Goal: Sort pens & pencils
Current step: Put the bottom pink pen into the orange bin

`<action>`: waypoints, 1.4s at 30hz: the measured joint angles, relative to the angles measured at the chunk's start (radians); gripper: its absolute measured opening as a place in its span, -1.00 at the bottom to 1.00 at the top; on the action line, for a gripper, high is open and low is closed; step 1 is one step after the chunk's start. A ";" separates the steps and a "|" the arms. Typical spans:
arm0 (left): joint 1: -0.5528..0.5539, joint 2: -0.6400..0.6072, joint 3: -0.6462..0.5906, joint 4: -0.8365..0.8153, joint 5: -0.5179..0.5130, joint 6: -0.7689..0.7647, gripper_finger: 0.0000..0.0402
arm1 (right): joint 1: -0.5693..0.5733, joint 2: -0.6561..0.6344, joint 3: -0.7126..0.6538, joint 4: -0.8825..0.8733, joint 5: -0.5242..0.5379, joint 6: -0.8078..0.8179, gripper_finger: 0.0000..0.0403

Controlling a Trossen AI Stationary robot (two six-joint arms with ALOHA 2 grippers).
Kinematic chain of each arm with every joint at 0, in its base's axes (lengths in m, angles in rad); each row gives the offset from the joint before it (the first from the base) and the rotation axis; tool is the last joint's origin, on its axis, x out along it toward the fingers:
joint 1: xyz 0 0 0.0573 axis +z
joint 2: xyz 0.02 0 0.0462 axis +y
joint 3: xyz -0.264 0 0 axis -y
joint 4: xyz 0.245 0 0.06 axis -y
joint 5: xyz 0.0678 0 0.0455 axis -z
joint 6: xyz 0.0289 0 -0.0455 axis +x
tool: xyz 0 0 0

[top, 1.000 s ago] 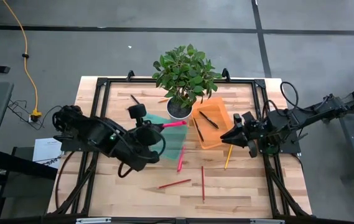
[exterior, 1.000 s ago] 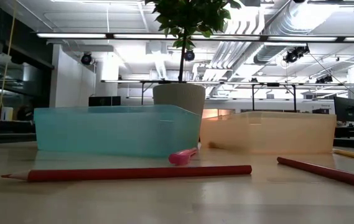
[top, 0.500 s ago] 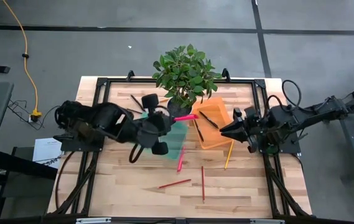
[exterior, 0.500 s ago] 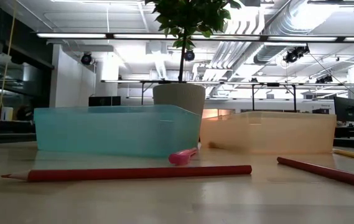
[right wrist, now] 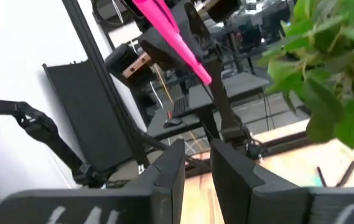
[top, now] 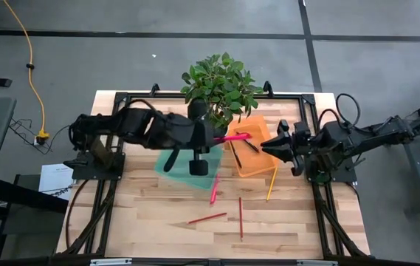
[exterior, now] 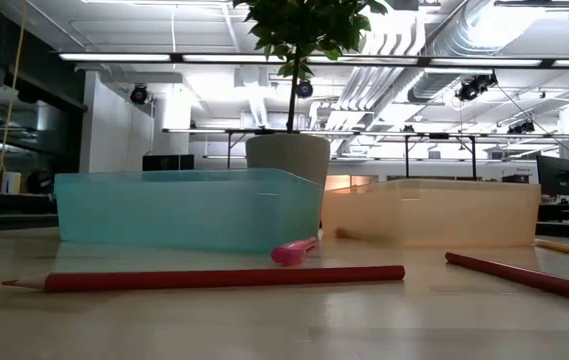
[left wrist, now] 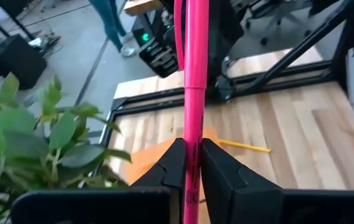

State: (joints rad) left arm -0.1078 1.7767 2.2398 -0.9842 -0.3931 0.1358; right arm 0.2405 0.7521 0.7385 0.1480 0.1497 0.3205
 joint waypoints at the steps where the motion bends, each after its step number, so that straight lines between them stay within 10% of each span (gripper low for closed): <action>1: 0.006 0.000 0.000 0.003 0.012 0.004 -0.88 | -0.003 0.001 0.006 -0.004 0.001 -0.009 -0.66; 21: 0.010 -0.008 0.000 0.121 0.078 0.059 -0.86 | -0.005 0.265 0.464 -0.225 0.042 -0.320 -0.66; 42: 0.010 -0.019 0.000 0.122 0.068 0.081 -0.86 | -0.005 0.355 0.545 -0.173 -0.006 -0.367 -0.41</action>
State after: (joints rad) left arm -0.0978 1.7576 2.2395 -0.8622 -0.3248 0.2165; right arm 0.2359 1.1072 1.2831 -0.0247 0.1436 -0.0468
